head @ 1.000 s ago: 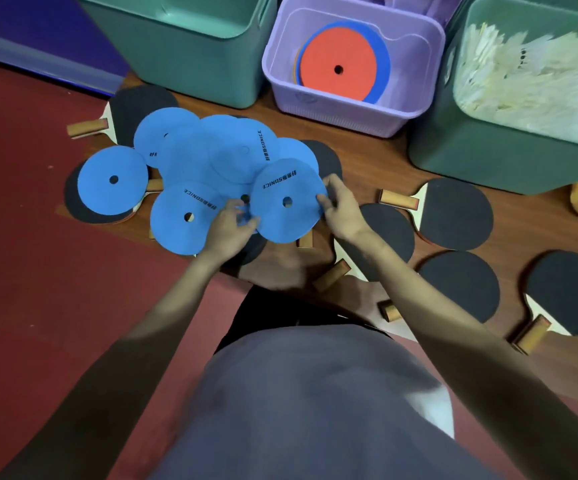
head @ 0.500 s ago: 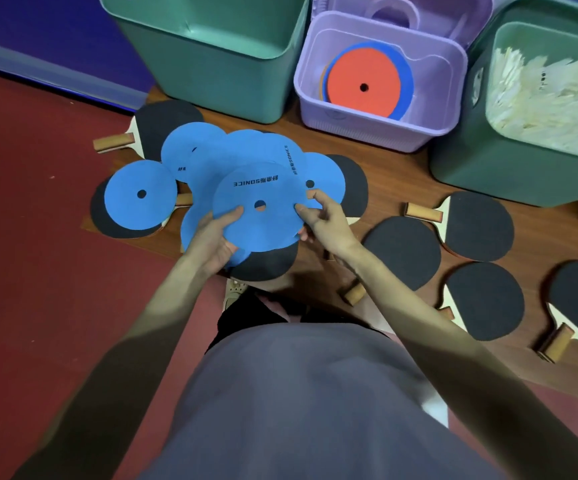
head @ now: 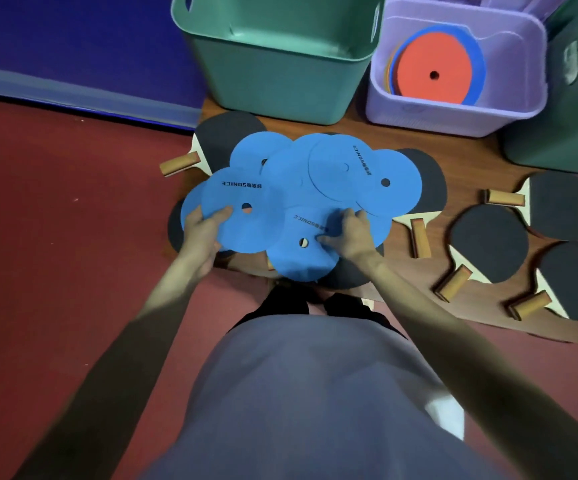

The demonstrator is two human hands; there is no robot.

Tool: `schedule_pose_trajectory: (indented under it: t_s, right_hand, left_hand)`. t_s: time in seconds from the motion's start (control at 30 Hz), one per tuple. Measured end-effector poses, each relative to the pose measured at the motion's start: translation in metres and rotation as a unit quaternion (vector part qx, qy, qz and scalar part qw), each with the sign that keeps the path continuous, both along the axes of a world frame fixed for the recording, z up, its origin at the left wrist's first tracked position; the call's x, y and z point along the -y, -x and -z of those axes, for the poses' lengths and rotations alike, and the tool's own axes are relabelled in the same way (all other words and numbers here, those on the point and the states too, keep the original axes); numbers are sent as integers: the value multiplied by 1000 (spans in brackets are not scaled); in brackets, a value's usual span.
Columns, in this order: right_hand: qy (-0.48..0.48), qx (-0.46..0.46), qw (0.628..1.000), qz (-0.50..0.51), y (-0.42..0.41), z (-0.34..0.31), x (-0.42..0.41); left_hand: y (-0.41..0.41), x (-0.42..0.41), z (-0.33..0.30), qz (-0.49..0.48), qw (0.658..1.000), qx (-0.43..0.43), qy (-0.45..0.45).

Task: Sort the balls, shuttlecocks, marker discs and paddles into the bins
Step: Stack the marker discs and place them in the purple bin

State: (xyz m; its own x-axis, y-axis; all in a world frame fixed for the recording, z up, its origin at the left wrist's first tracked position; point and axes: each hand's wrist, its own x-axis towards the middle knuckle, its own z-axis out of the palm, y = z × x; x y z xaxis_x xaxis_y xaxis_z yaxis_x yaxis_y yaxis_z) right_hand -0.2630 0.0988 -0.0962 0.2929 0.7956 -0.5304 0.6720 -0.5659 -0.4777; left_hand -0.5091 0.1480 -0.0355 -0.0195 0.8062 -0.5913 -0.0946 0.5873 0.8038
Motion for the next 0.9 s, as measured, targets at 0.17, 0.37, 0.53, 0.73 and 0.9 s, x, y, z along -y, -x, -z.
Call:
schedule_pose_trajectory:
  t_s: [0.17,0.37,0.53,0.73,0.9]
  right_hand:
    - [2,84,996,-13,15,0,0]
    - [12,20,999,-36,4,-4,-4]
    - [-52,-6,995,-89,-13,-34,-9]
    - [-260,-121,955,70,-10,-79,-20]
    - [-232,-334,897,175,25,-91,-31]
  left_hand:
    - [11,-6,6,9,1000,-2,-8]
    - [13,-16,8,21,998,-39,-36]
    - [16,-24,9,28,994,-64,-85]
    - [11,-28,10,5,997,-52,-63]
    - [12,-33,7,-17,1000,-2,4]
